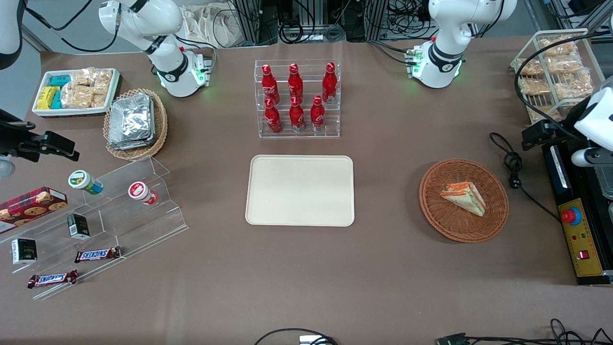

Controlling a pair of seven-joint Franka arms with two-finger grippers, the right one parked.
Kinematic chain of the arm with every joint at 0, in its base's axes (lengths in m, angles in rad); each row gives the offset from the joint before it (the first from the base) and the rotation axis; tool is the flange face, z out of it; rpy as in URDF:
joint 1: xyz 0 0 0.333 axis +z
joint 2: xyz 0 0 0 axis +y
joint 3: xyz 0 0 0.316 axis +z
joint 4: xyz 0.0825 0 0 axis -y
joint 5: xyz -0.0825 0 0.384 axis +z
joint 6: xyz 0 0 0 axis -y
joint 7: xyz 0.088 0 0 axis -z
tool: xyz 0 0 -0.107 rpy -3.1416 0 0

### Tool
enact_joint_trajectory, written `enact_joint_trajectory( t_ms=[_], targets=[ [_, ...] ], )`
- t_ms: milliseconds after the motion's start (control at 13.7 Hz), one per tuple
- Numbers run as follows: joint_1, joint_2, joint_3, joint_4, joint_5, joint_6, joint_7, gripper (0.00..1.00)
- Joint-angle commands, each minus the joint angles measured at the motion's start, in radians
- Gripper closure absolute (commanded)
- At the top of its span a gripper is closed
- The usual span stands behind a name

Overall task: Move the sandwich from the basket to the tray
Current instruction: 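Move the left gripper toward the wicker basket holding the sandwich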

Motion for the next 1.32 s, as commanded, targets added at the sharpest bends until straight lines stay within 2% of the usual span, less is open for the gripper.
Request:
enact_joint_trajectory(
  t_ms=[0, 220, 512, 585, 951, 1244],
  targets=[
    [-0.007, 0.011, -0.002, 0.028, -0.004, -0.013, -0.011, 0.00],
    [-0.007, 0.016, -0.002, 0.022, 0.005, -0.025, -0.043, 0.00],
    [-0.004, 0.014, 0.000, -0.053, -0.032, 0.019, -0.542, 0.00],
    [-0.001, 0.011, 0.001, -0.085, -0.055, 0.064, -0.619, 0.00],
    [0.002, 0.011, 0.005, -0.335, -0.058, 0.346, -0.848, 0.00],
    [0.004, 0.071, 0.005, -0.487, -0.058, 0.562, -1.040, 0.00]
  ],
)
